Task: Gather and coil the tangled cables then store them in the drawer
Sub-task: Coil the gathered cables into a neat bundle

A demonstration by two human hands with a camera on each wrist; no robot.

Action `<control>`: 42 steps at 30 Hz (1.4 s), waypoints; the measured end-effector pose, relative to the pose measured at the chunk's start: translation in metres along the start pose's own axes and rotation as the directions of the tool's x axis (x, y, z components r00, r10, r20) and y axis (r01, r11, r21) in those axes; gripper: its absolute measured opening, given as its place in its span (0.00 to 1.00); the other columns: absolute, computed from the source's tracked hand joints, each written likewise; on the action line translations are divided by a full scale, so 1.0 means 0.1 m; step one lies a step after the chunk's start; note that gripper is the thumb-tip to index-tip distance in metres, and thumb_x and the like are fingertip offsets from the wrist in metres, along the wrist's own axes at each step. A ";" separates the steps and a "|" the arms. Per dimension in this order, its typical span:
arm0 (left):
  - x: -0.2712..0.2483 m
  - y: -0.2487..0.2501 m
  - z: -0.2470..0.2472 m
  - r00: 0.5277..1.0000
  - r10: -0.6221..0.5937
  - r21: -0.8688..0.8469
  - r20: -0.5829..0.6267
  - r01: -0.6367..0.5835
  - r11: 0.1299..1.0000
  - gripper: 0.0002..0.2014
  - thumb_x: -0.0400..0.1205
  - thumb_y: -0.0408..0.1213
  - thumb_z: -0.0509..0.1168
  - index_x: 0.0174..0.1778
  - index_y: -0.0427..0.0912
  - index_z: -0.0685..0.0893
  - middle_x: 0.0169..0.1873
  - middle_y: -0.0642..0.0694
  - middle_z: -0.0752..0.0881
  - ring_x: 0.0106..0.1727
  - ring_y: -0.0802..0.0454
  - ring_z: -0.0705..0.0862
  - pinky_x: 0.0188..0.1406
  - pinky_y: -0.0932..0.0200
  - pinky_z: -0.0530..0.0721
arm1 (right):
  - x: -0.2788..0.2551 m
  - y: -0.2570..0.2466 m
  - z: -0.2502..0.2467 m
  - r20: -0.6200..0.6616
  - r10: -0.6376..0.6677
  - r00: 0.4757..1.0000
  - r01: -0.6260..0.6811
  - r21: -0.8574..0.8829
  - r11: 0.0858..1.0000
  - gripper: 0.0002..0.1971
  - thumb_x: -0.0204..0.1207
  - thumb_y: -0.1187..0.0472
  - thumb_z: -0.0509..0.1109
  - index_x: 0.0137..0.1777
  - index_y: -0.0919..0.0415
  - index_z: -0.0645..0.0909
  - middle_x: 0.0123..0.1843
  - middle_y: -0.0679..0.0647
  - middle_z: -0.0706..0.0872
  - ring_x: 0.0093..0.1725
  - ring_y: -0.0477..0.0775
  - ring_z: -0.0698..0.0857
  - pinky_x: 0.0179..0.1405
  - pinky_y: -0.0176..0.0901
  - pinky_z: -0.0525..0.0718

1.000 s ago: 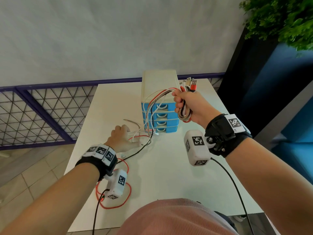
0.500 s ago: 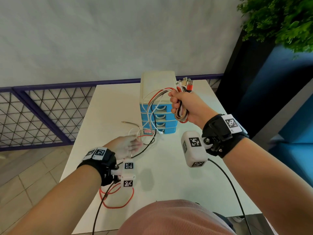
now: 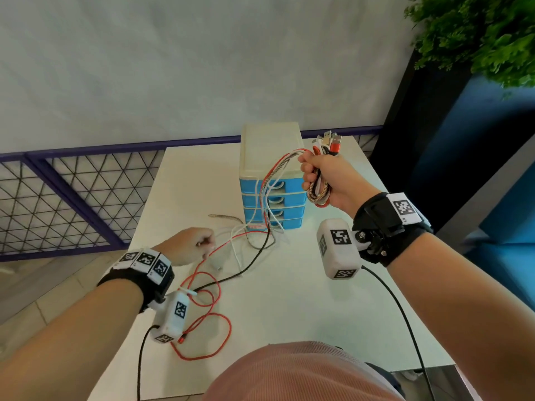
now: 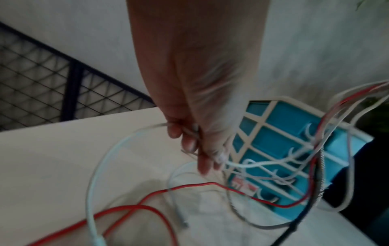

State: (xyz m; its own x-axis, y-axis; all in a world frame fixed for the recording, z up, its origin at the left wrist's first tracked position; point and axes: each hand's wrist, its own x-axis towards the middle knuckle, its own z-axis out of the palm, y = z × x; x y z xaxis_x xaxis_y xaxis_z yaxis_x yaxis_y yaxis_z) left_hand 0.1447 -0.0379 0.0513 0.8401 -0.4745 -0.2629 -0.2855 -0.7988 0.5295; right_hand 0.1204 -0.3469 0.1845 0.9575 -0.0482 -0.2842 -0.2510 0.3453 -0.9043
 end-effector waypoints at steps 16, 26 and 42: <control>0.16 1.46 -0.52 0.958 0.097 -0.461 -0.271 -0.218 0.860 0.33 0.85 0.59 0.39 0.47 0.41 0.84 0.43 0.46 0.89 0.48 0.54 0.87 0.55 0.59 0.81 | -0.17 0.25 0.18 0.341 0.189 0.921 -0.066 -0.340 0.938 0.08 0.86 0.63 0.63 0.49 0.65 0.80 0.27 0.49 0.76 0.23 0.44 0.73 0.25 0.38 0.78; 0.02 1.57 -0.51 0.972 0.115 -0.705 0.205 0.066 0.706 0.22 0.85 0.53 0.53 0.28 0.45 0.71 0.15 0.53 0.63 0.18 0.57 0.56 0.17 0.66 0.58 | -0.29 0.12 -0.01 0.536 0.298 0.790 -0.021 -0.462 0.887 0.08 0.85 0.64 0.62 0.54 0.67 0.81 0.32 0.54 0.78 0.25 0.45 0.74 0.29 0.38 0.76; -0.09 1.26 -0.47 0.802 0.385 -0.866 0.457 0.300 0.401 0.17 0.82 0.56 0.57 0.40 0.45 0.76 0.26 0.54 0.70 0.26 0.58 0.70 0.40 0.61 0.77 | -0.14 0.12 -0.08 0.465 0.215 0.859 0.021 -0.453 0.891 0.07 0.85 0.63 0.64 0.52 0.66 0.81 0.31 0.52 0.76 0.26 0.46 0.74 0.29 0.38 0.78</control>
State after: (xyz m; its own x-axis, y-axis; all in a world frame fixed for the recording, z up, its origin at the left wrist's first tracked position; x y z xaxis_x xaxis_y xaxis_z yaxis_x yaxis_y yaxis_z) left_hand 0.1226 -0.1170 0.1589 0.3532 -0.8570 -0.3752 0.5371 -0.1426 0.8314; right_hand 0.1033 -0.3493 0.1752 0.8341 0.4688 -0.2908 -0.2674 -0.1176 -0.9564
